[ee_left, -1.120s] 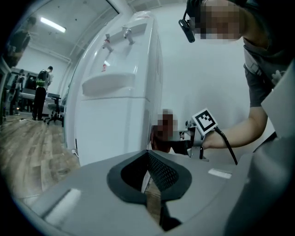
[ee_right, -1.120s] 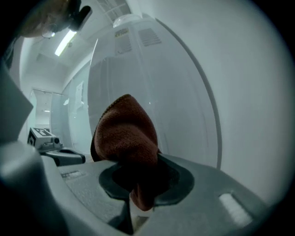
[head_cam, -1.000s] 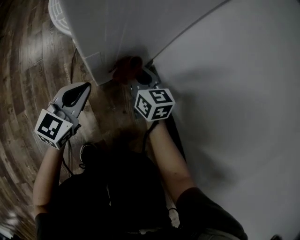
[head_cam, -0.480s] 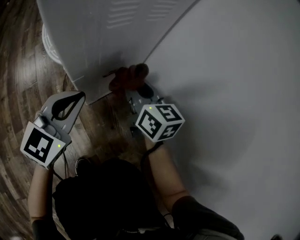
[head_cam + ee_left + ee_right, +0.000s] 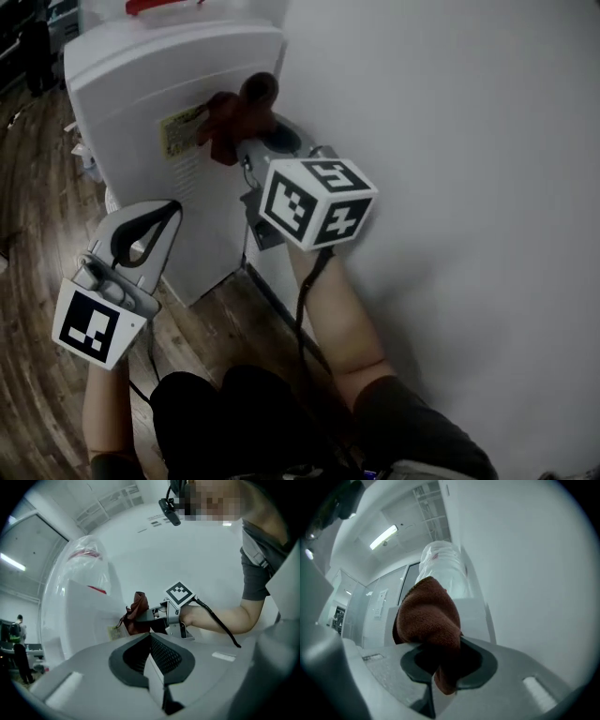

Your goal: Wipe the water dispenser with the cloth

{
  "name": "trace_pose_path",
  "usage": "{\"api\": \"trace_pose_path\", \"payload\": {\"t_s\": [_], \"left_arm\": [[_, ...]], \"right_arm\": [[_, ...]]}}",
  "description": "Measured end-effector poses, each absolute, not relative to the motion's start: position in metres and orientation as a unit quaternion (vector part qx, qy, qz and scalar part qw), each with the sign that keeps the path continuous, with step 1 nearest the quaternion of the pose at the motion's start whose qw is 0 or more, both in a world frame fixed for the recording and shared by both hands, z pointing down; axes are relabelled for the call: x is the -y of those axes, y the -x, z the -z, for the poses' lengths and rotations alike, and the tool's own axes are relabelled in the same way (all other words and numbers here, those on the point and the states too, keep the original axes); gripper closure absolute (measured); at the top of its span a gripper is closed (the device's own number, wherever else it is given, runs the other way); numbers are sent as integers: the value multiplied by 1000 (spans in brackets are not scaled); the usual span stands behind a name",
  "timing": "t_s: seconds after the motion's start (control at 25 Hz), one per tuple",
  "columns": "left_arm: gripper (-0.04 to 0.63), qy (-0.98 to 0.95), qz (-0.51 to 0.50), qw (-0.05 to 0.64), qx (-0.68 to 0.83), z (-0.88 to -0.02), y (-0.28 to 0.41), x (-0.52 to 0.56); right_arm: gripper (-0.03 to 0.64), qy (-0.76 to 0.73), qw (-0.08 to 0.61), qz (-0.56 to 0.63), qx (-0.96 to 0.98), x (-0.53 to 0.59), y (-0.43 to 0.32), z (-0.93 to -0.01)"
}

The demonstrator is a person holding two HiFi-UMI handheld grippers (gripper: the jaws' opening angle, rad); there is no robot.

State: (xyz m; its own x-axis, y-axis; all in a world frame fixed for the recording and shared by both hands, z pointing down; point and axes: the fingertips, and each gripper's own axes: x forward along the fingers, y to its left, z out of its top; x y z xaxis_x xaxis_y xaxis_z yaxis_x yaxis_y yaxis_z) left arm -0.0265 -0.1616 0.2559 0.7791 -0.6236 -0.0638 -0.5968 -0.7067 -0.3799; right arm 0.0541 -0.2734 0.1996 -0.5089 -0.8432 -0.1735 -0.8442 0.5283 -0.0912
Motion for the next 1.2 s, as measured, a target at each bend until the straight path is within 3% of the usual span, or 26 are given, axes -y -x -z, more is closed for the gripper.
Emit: {"api": "trace_pose_path", "payload": {"t_s": [0.16,0.4,0.64,0.92,1.2], "left_arm": [[578,920,-2,185,-345,-209,15,171],[578,931,13,176,-321,-236,1,174],[578,944,31,127,-304,-324,-4,173],[578,962,66,1,-264,-472,-3,161],[578,971,62,-90,-213,-549,2,158]], "right_arm": [[552,503,86,-28,-860,286,-62,-152],[552,511,60,0,-858,304,-69,-187],[552,519,31,73,-851,311,-67,-302],[552,550,-26,180,-815,321,-74,-474],[552,562,-137,279,-766,311,-77,-609]]}}
